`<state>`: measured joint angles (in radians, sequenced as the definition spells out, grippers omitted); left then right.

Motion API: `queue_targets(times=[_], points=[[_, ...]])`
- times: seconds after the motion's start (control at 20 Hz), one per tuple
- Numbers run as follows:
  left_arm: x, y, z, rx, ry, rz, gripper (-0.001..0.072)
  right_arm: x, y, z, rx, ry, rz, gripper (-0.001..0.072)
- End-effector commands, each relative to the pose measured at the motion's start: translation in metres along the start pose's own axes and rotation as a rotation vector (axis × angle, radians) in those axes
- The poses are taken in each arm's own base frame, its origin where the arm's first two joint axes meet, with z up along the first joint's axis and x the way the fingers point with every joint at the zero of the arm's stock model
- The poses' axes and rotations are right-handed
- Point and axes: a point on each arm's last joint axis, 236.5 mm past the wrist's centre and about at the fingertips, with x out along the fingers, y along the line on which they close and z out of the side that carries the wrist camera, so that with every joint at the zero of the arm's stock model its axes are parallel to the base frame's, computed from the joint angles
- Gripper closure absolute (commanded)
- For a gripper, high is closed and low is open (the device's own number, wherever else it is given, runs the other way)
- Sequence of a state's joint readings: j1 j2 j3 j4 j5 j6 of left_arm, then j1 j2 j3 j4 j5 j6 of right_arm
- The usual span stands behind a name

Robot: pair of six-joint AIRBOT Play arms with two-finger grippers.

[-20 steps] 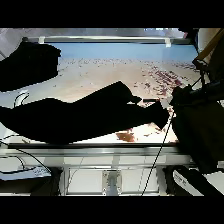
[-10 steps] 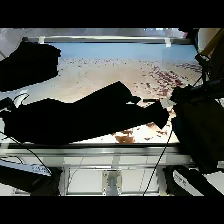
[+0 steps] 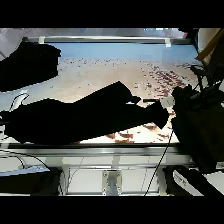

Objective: Fold the clothes and pants, and hang the long-sleeved shirts on hangers.

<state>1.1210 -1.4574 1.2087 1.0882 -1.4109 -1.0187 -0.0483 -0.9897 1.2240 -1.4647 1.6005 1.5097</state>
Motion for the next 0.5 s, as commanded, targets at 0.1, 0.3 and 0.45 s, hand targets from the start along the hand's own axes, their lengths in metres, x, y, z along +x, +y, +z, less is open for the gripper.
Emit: queue_targets(times=[0.1,0.3,0.45], points=[[0.026,-0.02,-0.024,0.094,-0.044,-0.183,0.0076,0.057,-0.004,-0.013,0.099,-0.016,0.076,0.0258],[0.04,-0.044,-0.01,0.162,-0.061,-0.181,0.0304,0.116,-0.011,-0.018,0.381,-0.103,0.258,0.0249],[0.053,-0.059,-0.012,0.236,-0.018,-0.16,0.0694,0.142,-0.034,-0.034,0.472,-0.079,0.234,0.0248]])
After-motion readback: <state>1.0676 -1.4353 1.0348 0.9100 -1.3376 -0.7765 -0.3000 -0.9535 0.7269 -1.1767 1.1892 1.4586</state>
